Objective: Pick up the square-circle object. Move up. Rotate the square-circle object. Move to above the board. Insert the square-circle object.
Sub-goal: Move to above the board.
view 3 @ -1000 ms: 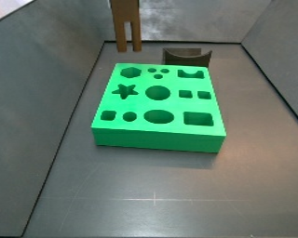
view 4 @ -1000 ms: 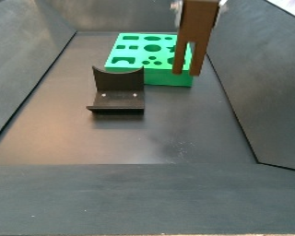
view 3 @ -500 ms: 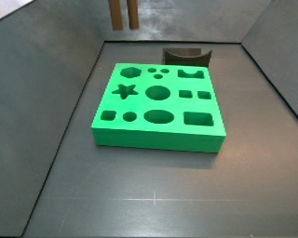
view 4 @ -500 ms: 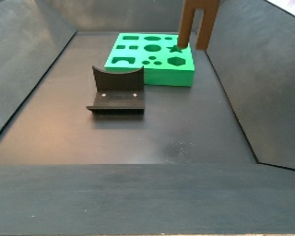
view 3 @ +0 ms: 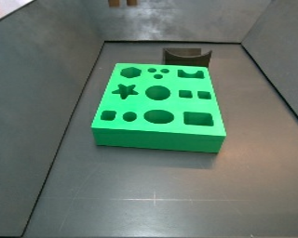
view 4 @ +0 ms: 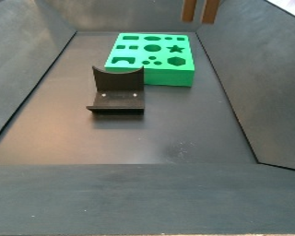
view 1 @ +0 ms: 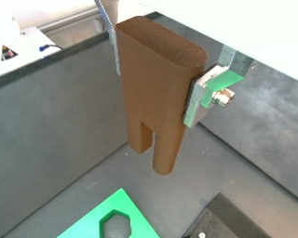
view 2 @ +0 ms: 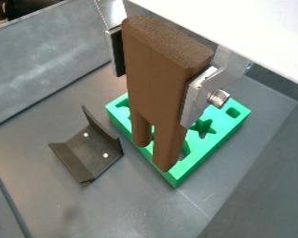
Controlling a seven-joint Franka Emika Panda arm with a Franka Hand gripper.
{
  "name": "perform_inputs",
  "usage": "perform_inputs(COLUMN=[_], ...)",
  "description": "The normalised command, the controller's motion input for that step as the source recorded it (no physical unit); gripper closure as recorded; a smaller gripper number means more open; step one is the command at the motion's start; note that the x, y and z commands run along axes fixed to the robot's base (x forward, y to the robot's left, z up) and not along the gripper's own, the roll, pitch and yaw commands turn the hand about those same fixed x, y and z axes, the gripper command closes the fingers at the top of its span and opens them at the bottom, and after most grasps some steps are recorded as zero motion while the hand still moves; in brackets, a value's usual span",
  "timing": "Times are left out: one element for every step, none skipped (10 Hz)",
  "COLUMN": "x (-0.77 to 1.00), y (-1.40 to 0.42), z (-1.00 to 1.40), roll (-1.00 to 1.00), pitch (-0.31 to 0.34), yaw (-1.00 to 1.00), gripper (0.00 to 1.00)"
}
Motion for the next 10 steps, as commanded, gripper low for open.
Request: perform_inputs(x=[0.01,0.01,0.32,0.33,0.35,0.37,0.37,0.37,0.38,0.40], y=[-0.02,-0.01,-1.00,-1.00,-1.00,-1.00,-1.00,-1.00,-1.00,-1.00], z=[0.45,0.29,0.04,0.01,0.02,0.02,0.02,0.03,0.03,0.04], roll=[0.10,0.10,-0.01,0.00,-0.01,-0.06,-0.03,0.00,-0.01,0.01], pitch=[0.083,0.084,0.437,0.418,0.397,0.332,0.245,0.153,0.127,0.118], yaw=[0.04,0.04,-0.22,-0.19,-0.11,-0.07,-0.03,-0.01,0.00,0.01], gripper=[1.00,1.00,1.00,1.00,1.00,1.00,1.00,1.00,1.00,1.00])
